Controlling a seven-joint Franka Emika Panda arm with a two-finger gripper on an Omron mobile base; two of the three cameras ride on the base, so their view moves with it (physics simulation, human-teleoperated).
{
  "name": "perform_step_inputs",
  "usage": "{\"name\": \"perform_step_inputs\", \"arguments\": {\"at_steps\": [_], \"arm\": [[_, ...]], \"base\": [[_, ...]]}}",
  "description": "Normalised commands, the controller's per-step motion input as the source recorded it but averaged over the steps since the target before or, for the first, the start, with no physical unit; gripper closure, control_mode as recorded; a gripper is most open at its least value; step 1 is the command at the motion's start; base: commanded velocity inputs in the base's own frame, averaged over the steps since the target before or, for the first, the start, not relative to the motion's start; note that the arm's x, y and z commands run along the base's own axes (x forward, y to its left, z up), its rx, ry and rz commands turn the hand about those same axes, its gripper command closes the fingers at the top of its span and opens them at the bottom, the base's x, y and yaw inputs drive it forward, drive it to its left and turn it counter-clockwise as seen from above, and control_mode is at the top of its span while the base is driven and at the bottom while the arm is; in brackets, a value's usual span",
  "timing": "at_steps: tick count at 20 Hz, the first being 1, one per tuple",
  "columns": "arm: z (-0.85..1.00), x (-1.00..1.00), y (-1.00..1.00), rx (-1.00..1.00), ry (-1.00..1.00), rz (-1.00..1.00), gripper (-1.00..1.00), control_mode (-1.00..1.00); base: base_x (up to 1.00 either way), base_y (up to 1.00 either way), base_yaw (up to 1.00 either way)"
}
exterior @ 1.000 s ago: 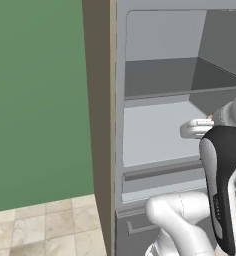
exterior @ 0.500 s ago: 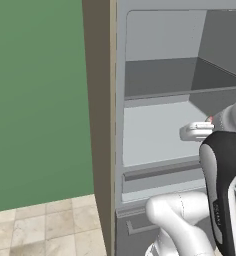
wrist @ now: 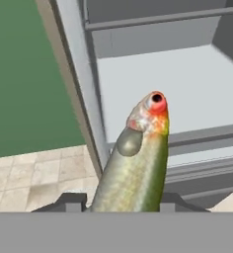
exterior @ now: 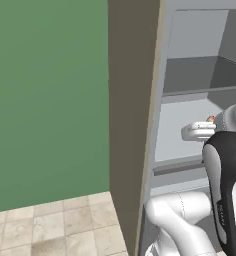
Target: Gather the squash and mushroom from the fridge and place them on a tray on the dining counter. Then gather the chicken drumstick and fish from the fridge and place them on the other tray.
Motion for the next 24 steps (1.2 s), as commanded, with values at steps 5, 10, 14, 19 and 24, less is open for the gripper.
{"name": "perform_step_inputs", "arguments": {"at_steps": [5, 10, 14, 19, 24], "arm": [[0.0, 0.0, 0.0, 0.0, 0.0, 0.0, 1.0, 1.0], [0.0, 0.0, 0.0, 0.0, 0.0, 0.0, 1.0, 1.0], [0.0, 0.0, 0.0, 0.0, 0.0, 0.0, 1.0, 1.0], [0.0, 0.0, 0.0, 0.0, 0.0, 0.0, 1.0, 1.0], [0.0, 0.0, 0.0, 0.0, 0.0, 0.0, 1.0, 1.0]], "base": [[-0.12, 0.92, -0.07], [-0.24, 0.91, -0.16], [-0.29, 0.91, -0.25], [-0.5, 0.75, -0.34], [-0.63, 0.57, -0.45]]}}
